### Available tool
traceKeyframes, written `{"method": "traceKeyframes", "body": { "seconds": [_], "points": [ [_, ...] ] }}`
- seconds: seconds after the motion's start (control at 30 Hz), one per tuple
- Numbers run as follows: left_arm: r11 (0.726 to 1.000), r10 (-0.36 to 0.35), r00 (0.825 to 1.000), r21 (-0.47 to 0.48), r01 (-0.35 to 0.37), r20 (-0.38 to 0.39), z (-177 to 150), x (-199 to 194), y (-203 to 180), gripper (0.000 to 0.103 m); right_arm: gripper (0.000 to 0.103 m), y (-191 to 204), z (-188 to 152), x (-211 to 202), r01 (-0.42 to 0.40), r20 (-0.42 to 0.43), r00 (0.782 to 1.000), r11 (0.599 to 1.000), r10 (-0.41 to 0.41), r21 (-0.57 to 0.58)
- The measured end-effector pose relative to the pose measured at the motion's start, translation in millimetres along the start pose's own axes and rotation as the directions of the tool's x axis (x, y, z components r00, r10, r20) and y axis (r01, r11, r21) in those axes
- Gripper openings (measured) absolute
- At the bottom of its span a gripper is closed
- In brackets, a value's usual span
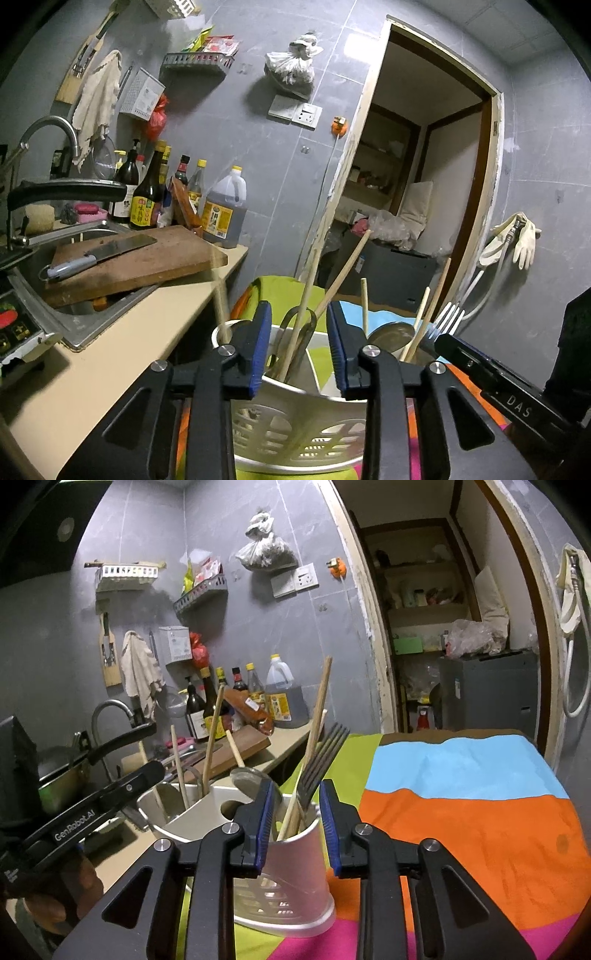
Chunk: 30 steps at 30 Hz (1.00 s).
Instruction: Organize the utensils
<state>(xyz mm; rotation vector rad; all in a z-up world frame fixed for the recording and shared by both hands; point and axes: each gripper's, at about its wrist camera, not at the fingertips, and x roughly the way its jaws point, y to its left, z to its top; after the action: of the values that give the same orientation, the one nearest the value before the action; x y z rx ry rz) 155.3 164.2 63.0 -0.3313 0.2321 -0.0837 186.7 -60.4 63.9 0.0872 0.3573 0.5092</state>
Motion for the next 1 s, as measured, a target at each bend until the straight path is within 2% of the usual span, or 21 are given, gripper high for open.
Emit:
{"method": "traceKeyframes", "body": {
  "seconds": [0.07, 0.23, 0.43, 0.73, 0.83, 1.0],
  "points": [
    [1.000, -0.003, 1.000, 0.002, 0.003, 0.001, 2, -2, -3, 0.034, 0.025, -1, 2, -4, 0.011, 0.010, 1.000, 1.000, -0.011, -0.006],
    [0.999, 0.002, 1.000, 0.036, -0.001, -0.006, 4, -7, -15, 0.038, 0.028, -4, 6, -15, 0.036, 0.039, 0.999, 0.999, -0.036, -0.012],
    [0.998, 0.010, 1.000, 0.067, -0.009, -0.008, 2, -12, -28, 0.053, 0.039, -8, 9, -29, 0.062, 0.074, 0.995, 0.998, -0.060, -0.019],
    [0.996, 0.001, 1.000, 0.093, 0.001, -0.020, 0, -14, -42, 0.064, 0.053, -14, 13, -55, 0.123, 0.120, 0.986, 0.991, -0.117, -0.043],
    [0.995, -0.004, 1.000, 0.098, 0.007, -0.029, -3, -16, -46, 0.069, 0.067, -16, 13, -64, 0.147, 0.136, 0.981, 0.988, -0.139, -0.049],
    [0.994, -0.021, 0.999, 0.103, 0.026, -0.048, -9, -19, -51, 0.073, 0.075, -24, 10, -80, 0.186, 0.153, 0.972, 0.981, -0.177, -0.051]
  ]
}}
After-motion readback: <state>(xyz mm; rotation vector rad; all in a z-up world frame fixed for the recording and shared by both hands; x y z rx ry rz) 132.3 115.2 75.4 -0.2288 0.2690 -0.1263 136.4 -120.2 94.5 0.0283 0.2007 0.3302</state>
